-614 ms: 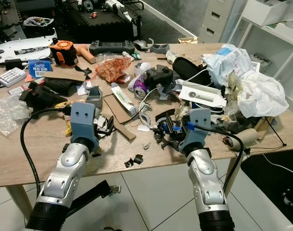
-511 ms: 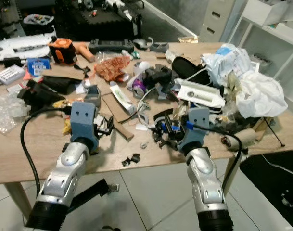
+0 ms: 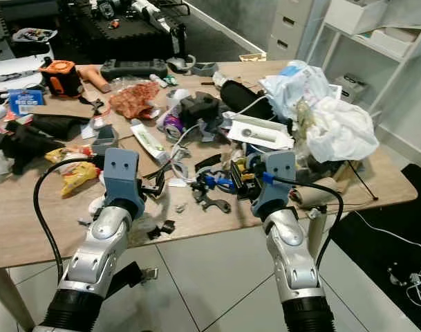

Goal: Picking trash to rubbish bin

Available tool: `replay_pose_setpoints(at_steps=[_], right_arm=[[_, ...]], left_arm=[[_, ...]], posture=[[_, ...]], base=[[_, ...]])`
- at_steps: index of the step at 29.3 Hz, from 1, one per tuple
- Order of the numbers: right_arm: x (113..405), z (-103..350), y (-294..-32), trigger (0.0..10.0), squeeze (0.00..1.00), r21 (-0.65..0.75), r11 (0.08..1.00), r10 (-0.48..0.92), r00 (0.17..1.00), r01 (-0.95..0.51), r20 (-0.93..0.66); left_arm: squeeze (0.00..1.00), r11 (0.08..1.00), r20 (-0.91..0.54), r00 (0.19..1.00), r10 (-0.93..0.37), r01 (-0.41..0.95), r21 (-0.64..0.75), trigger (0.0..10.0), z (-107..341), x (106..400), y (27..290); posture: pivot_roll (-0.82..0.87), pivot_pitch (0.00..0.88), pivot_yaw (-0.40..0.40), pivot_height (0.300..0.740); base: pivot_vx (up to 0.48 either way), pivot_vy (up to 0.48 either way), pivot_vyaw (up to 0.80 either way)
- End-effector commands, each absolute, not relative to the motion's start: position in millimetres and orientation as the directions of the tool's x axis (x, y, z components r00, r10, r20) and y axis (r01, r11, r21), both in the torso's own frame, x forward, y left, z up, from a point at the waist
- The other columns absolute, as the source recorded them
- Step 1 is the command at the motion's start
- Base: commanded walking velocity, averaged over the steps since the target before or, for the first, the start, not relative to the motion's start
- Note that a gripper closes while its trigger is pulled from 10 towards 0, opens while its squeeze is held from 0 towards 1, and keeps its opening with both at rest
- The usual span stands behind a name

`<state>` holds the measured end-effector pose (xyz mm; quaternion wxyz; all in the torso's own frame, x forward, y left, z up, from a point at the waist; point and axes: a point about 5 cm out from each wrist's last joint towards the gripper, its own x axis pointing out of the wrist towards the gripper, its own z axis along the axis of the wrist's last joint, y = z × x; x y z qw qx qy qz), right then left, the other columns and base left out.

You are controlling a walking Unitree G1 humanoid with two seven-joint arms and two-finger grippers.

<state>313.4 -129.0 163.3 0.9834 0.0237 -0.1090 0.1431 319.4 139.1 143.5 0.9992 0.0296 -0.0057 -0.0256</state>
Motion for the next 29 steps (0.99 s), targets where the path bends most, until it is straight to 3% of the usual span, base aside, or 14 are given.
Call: replay_pose_setpoints(at_steps=[1,6,9,10,11,13,15,22,23,28,29], right_arm=[[313,159,-128,10.0,0.0,0.018,0.955,0.288,0.937,-0.297,0.198],[315,165,-118,10.0,0.0,0.054,0.929,0.346,0.91,-0.367,0.23],[315,180,-98,10.0,0.04,0.084,0.848,0.482,0.828,-0.523,0.287],[315,184,-93,10.0,0.23,0.083,0.823,0.519,0.802,-0.562,0.296],[316,188,-89,10.0,1.0,0.076,0.793,0.565,0.776,-0.604,0.28],[319,191,-86,10.0,1.0,0.028,0.749,0.646,0.74,-0.661,0.187],[320,192,-87,10.0,1.0,-0.113,0.705,0.708,0.703,-0.7,0.063],[325,219,-97,10.0,1.0,-0.02,0.698,0.716,0.697,-0.716,0.034],[321,221,-105,10.0,1.0,-0.107,0.652,0.748,0.66,-0.75,-0.068],[318,239,-124,10.0,1.0,-0.131,0.626,0.753,0.64,-0.769,-0.155],[315,247,-131,10.0,0.84,-0.064,0.612,0.774,0.614,-0.788,-0.156]], left_arm=[[0.0,0.997,-0.014,0.999,-0.045,0.046,0.063,10.0,135,317,139],[0.0,0.997,-0.011,0.999,-0.045,0.045,0.062,10.0,135,318,138],[0.0,0.998,-0.007,0.999,-0.036,0.036,0.056,10.0,136,318,140],[0.0,0.998,-0.005,0.999,-0.033,0.033,0.056,10.0,136,318,140],[0.0,0.997,-0.001,1.0,-0.031,0.031,0.069,10.0,137,318,142],[0.0,0.995,0.001,1.0,-0.028,0.028,0.094,10.0,139,318,146],[0.0,0.995,0.004,1.0,-0.02,0.02,0.1,10.0,139,319,150],[0.0,0.996,-0.003,1.0,0.001,-0.001,0.09,10.0,139,320,155],[0.0,0.996,-0.013,1.0,-0.001,0.002,0.095,10.0,138,320,154],[0.0,0.994,-0.038,0.999,-0.004,0.008,0.108,10.0,134,318,153],[0.0,0.993,-0.051,0.999,-0.008,0.014,0.114,10.0,132,317,153]], posture=[[-0.01,0.073,-0.054,0.74],[-0.02,0.071,-0.056,0.74],[-0.01,0.068,-0.066,0.74],[-0.01,0.068,-0.066,0.74],[-0.01,0.068,-0.066,0.74],[-0.01,0.068,-0.071,0.74],[-0.01,0.068,-0.071,0.74],[-0.02,0.088,-0.071,0.74],[-0.02,0.097,-0.07,0.74],[-0.02,0.117,-0.059,0.74],[-0.02,0.125,-0.054,0.74]], base=[[0.0,0.0,0.0],[0.0,0.0,0.0],[0.0,0.0,0.0],[0.0,0.0,0.0],[0.0,0.0,0.0],[0.0,0.0,0.0],[0.0,0.0,0.0],[0.0,0.0,0.0],[0.0,0.0,0.0],[0.0,0.0,0.0],[0.0,0.0,0.0]])
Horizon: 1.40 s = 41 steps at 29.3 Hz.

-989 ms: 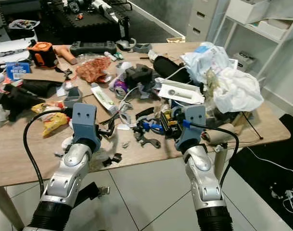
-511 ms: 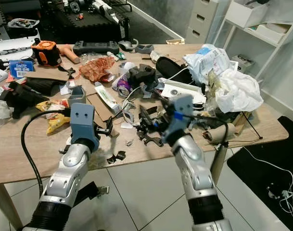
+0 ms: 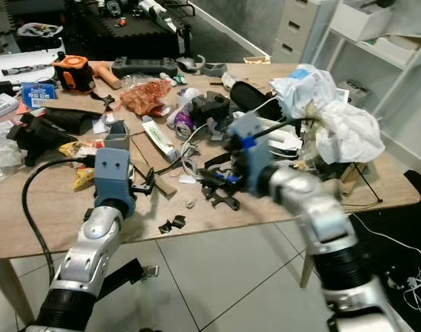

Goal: Picking trash to rubbish bin

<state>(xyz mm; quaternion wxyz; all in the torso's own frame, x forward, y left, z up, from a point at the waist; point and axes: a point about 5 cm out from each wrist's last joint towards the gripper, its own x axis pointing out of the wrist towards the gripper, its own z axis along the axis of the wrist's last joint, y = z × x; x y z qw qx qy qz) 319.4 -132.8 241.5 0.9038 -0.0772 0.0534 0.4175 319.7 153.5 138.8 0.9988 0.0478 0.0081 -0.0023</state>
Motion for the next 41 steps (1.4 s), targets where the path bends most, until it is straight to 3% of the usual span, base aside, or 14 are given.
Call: replay_pose_setpoints(at_steps=[1,3,4,6,10,13,15,16,18,21,22,25,30,41], right_arm=[[312,253,-135,10.0,0.77,0.004,0.593,0.798,0.587,-0.805,-0.138],[312,253,-135,10.0,0.77,0.004,0.593,0.798,0.587,-0.805,-0.138],[308,254,-140,10.0,0.31,0.069,0.572,0.817,0.56,-0.817,-0.137],[304,253,-146,10.0,0.24,0.105,0.562,0.825,0.546,-0.821,-0.147],[297,249,-154,10.0,0.23,0.157,0.556,0.828,0.53,-0.816,-0.181],[290,241,-155,10.0,0.13,0.225,0.527,0.847,0.485,-0.82,-0.215],[290,241,-155,10.0,0.13,0.225,0.527,0.847,0.485,-0.82,-0.215],[283,226,-158,10.0,0.0,0.219,0.512,0.845,0.442,-0.83,-0.302],[282,213,-162,10.0,0.0,0.221,0.527,0.825,0.433,-0.82,-0.363],[284,200,-165,10.0,0.0,0.266,0.564,0.796,0.43,-0.782,-0.425],[284,200,-165,10.0,0.0,0.266,0.564,0.796,0.43,-0.782,-0.425],[279,186,-168,10.0,0.0,0.281,0.57,0.771,0.383,-0.772,-0.509],[282,172,-172,10.0,0.0,0.233,0.605,0.715,0.39,-0.762,-0.58],[303,170,-167,10.0,0.0,0.15,0.631,0.702,0.478,-0.761,-0.528]], left_arm=[[0.0,0.993,-0.06,0.998,-0.011,0.018,0.116,10.0,131,316,154],[0.0,0.993,-0.06,0.998,-0.011,0.018,0.116,10.0,131,316,154],[0.0,0.993,-0.066,0.998,-0.015,0.022,0.118,10.0,131,317,153],[0.0,0.993,-0.069,0.998,-0.016,0.024,0.119,10.0,132,317,153],[0.0,0.993,-0.077,0.997,-0.013,0.022,0.117,10.0,132,318,152],[0.0,0.993,-0.083,0.996,-0.017,0.026,0.116,10.0,131,317,151],[0.0,0.993,-0.083,0.996,-0.017,0.026,0.116,10.0,131,317,151],[0.0,0.991,-0.074,0.997,-0.02,0.029,0.129,10.0,133,318,150],[0.0,0.985,-0.055,0.997,-0.049,0.057,0.161,10.0,137,319,149],[0.0,0.928,-0.001,0.963,-0.27,0.261,0.266,10.0,155,314,131],[0.0,0.928,-0.001,0.963,-0.27,0.261,0.266,10.0,155,314,131],[0.0,0.794,-0.07,0.876,-0.476,0.463,0.394,10.0,157,302,112],[0.0,0.731,-0.109,0.824,-0.556,0.548,0.406,10.0,156,295,99],[0.0,0.672,-0.144,0.773,-0.617,0.614,0.414,10.0,158,291,92]], posture=[[-0.02,0.133,-0.051,0.74],[-0.02,0.133,-0.051,0.74],[-0.02,0.144,-0.053,0.74],[-0.02,0.156,-0.055,0.74],[-0.03,0.169,-0.052,0.74],[-0.04,0.179,-0.051,0.74],[-0.04,0.179,-0.051,0.74],[-0.03,0.198,-0.052,0.74],[-0.04,0.212,-0.054,0.74],[-0.03,0.222,-0.079,0.74],[-0.03,0.222,-0.079,0.74],[-0.03,0.227,-0.099,0.74],[-0.03,0.227,-0.101,0.74],[-0.02,0.234,-0.085,0.74]], base=[[0.0,0.0,0.0],[0.0,0.0,0.0],[0.0,0.0,0.0],[0.0,0.0,0.0],[0.0,0.0,0.0],[0.0,0.0,0.0],[0.0,0.0,0.0],[0.0,0.0,0.0],[0.0,0.0,0.0],[0.0,0.0,0.0],[0.0,0.0,0.0],[0.0,0.0,0.0],[0.0,0.0,0.0],[0.0,0.0,0.0]])
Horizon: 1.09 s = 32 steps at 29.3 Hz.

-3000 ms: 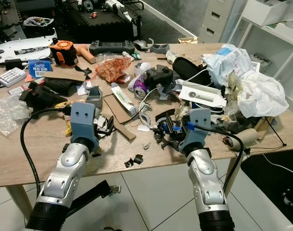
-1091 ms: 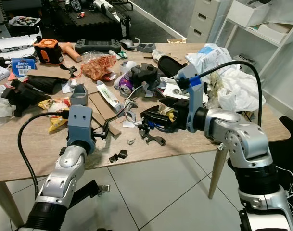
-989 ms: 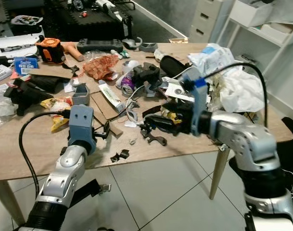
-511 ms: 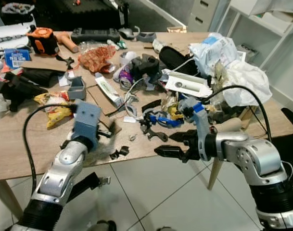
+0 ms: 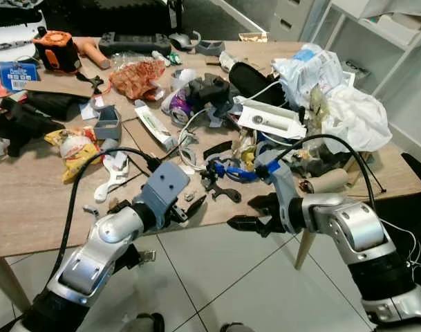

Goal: Picking trash to rubbish bin

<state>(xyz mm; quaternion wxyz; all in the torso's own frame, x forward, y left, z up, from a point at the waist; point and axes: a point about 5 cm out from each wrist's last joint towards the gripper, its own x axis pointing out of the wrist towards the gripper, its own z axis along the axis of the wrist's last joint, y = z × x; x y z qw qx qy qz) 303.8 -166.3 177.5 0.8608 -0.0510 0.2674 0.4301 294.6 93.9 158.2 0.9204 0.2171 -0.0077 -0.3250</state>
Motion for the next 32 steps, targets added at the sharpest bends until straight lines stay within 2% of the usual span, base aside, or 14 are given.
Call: replay_pose_setpoints(at_steps=[1,6,10,14,17,25,30,32], right_arm=[[304,172,-165,10.0,0.0,0.142,0.623,0.708,0.478,-0.769,-0.519],[313,193,-158,10.0,0.0,0.06,0.59,0.751,0.52,-0.805,-0.407],[317,196,-154,10.0,0.0,0.029,0.574,0.765,0.523,-0.818,-0.375],[318,187,-148,10.0,0.0,0.013,0.54,0.779,0.493,-0.842,-0.387],[320,172,-146,10.0,0.0,-0.054,0.509,0.76,0.478,-0.859,-0.442],[329,165,-150,10.0,0.0,-0.174,0.528,0.699,0.542,-0.831,-0.466],[334,166,-151,10.0,0.0,-0.197,0.546,0.684,0.57,-0.814,-0.455],[338,165,-153,10.0,0.0,-0.222,0.574,0.661,0.606,-0.788,-0.443]], left_arm=[[0.0,0.669,-0.149,0.77,-0.62,0.618,0.412,10.0,158,291,92],[0.0,0.66,-0.17,0.758,-0.63,0.638,0.396,10.0,156,289,92],[0.0,0.653,-0.179,0.75,-0.636,0.648,0.394,10.0,155,288,90],[0.0,0.647,-0.185,0.742,-0.644,0.657,0.387,10.0,154,288,89],[0.0,0.63,-0.204,0.724,-0.659,0.679,0.377,10.0,155,287,89],[0.0,0.64,-0.203,0.725,-0.658,0.681,0.355,10.0,155,287,90],[0.0,0.639,-0.208,0.722,-0.66,0.685,0.351,10.0,154,286,89],[0.0,0.637,-0.209,0.72,-0.661,0.687,0.35,10.0,154,286,89]], posture=[[-0.02,0.232,-0.082,0.74],[-0.02,0.228,-0.076,0.74],[-0.02,0.228,-0.076,0.74],[-0.02,0.228,-0.076,0.74],[-0.01,0.222,-0.067,0.74],[-0.01,0.223,-0.067,0.74],[-0.01,0.227,-0.065,0.74],[-0.01,0.227,-0.065,0.74]], base=[[0.0,0.0,0.0],[0.0,0.0,0.0],[0.0,0.0,0.0],[0.0,0.0,0.0],[0.0,0.0,0.0],[0.0,0.0,0.0],[0.0,0.0,0.0],[0.0,0.0,0.0]])
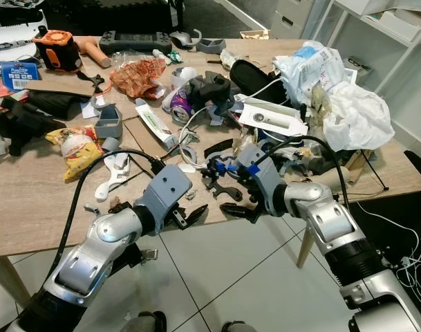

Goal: Picking trash to rubbish bin

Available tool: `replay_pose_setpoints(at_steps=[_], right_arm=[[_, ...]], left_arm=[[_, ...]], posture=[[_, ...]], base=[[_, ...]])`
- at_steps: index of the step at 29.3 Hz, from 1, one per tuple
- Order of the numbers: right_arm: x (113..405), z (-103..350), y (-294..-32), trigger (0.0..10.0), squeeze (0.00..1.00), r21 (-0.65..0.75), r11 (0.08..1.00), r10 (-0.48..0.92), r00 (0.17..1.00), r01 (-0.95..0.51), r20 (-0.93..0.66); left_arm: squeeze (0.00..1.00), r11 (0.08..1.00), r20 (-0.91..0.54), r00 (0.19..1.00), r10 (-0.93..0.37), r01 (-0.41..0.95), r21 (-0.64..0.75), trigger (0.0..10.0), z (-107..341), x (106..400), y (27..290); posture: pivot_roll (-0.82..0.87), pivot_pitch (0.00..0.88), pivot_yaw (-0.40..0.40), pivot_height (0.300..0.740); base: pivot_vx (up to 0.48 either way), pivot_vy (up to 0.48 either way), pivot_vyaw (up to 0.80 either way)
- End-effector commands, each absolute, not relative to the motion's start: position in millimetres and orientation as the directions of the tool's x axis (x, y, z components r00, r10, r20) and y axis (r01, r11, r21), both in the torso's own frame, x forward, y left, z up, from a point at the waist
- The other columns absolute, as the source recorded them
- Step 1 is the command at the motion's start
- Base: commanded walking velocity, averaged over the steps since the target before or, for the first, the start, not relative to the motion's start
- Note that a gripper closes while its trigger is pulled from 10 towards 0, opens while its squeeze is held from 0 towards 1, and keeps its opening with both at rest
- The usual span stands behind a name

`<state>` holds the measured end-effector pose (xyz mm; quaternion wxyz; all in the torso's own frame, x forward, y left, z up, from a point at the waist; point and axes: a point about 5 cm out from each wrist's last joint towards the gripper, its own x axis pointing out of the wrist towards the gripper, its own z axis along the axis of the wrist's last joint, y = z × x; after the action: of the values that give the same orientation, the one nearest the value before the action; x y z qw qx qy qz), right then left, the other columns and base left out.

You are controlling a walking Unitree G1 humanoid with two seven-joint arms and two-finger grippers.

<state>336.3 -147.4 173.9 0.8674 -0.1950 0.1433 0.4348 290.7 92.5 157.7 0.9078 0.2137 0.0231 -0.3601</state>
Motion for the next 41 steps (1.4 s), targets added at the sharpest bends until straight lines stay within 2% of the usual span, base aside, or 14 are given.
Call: replay_pose_setpoints(at_steps=[1,7,13,14,16,17,18,20,22,24,25,27,35,41], right_arm=[[338,165,-153,10.0,0.0,-0.222,0.574,0.661,0.606,-0.788,-0.443],[343,163,-148,10.0,0.0,-0.23,0.58,0.666,0.617,-0.781,-0.418],[343,162,-139,10.0,0.0,-0.295,0.522,0.677,0.599,-0.8,-0.427],[343,162,-139,9.6,0.0,-0.3,0.515,0.679,0.596,-0.803,-0.429],[343,162,-139,9.6,0.0,-0.3,0.515,0.679,0.596,-0.803,-0.429],[343,161,-139,8.0,0.0,-0.307,0.506,0.68,0.592,-0.806,-0.433],[343,161,-139,5.6,0.0,-0.32,0.496,0.678,0.59,-0.807,-0.437],[343,160,-140,3.8,0.0,-0.34,0.478,0.676,0.586,-0.81,-0.446],[343,160,-140,3.3,0.0,-0.344,0.475,0.675,0.586,-0.81,-0.448],[343,160,-140,2.1,0.0,-0.343,0.474,0.678,0.585,-0.811,-0.445],[343,160,-140,2.1,0.0,-0.343,0.474,0.678,0.585,-0.811,-0.445],[343,160,-141,0.0,0.0,-0.341,0.469,0.681,0.58,-0.814,-0.447],[344,161,-142,0.0,0.0,-0.343,0.477,0.681,0.587,-0.809,-0.437],[345,179,-141,0.0,0.0,-0.251,0.561,0.723,0.615,-0.789,-0.315]], left_arm=[[0.0,0.637,-0.209,0.72,-0.661,0.687,0.35,10.0,154,286,89],[0.0,0.636,-0.21,0.719,-0.662,0.688,0.35,10.0,155,286,89],[0.0,0.641,-0.207,0.725,-0.657,0.682,0.353,10.0,155,288,89],[0.0,0.64,-0.207,0.724,-0.657,0.682,0.353,10.0,155,287,89],[0.0,0.64,-0.207,0.724,-0.657,0.682,0.353,10.0,155,287,89],[0.0,0.641,-0.207,0.724,-0.658,0.682,0.352,10.0,155,287,89],[0.0,0.64,-0.208,0.724,-0.657,0.682,0.353,10.0,155,287,89],[0.0,0.639,-0.21,0.724,-0.657,0.682,0.355,10.0,154,287,89],[0.0,0.639,-0.21,0.724,-0.657,0.682,0.355,10.0,154,287,89],[0.0,0.639,-0.21,0.724,-0.657,0.682,0.356,10.0,155,288,89],[0.0,0.639,-0.21,0.724,-0.657,0.682,0.356,10.0,155,288,89],[0.0,0.637,-0.211,0.723,-0.658,0.683,0.357,10.0,154,288,89],[0.0,0.633,-0.211,0.721,-0.66,0.685,0.36,10.0,154,288,88],[0.0,0.627,-0.21,0.718,-0.663,0.687,0.368,10.0,155,289,88]], posture=[[-0.01,0.227,-0.065,0.74],[-0.01,0.225,-0.062,0.74],[-0.01,0.22,-0.064,0.74],[-0.01,0.22,-0.064,0.74],[-0.01,0.22,-0.064,0.74],[-0.01,0.22,-0.064,0.74],[-0.01,0.22,-0.064,0.74],[-0.01,0.216,-0.063,0.74],[-0.01,0.216,-0.063,0.74],[-0.01,0.216,-0.063,0.74],[-0.01,0.216,-0.063,0.74],[-0.01,0.208,-0.063,0.74],[-0.01,0.2,-0.06,0.74],[-0.01,0.183,-0.051,0.74]], base=[[0.0,0.0,0.0],[0.0,0.0,0.0],[0.0,0.0,0.0],[0.0,0.0,0.0],[0.0,0.0,0.0],[0.0,0.0,0.0],[0.0,0.0,0.0],[0.0,0.0,0.0],[0.0,0.0,0.0],[0.0,0.0,0.0],[0.0,0.0,0.0],[0.0,0.0,0.0],[0.0,0.0,0.0],[0.0,0.0,0.0]])
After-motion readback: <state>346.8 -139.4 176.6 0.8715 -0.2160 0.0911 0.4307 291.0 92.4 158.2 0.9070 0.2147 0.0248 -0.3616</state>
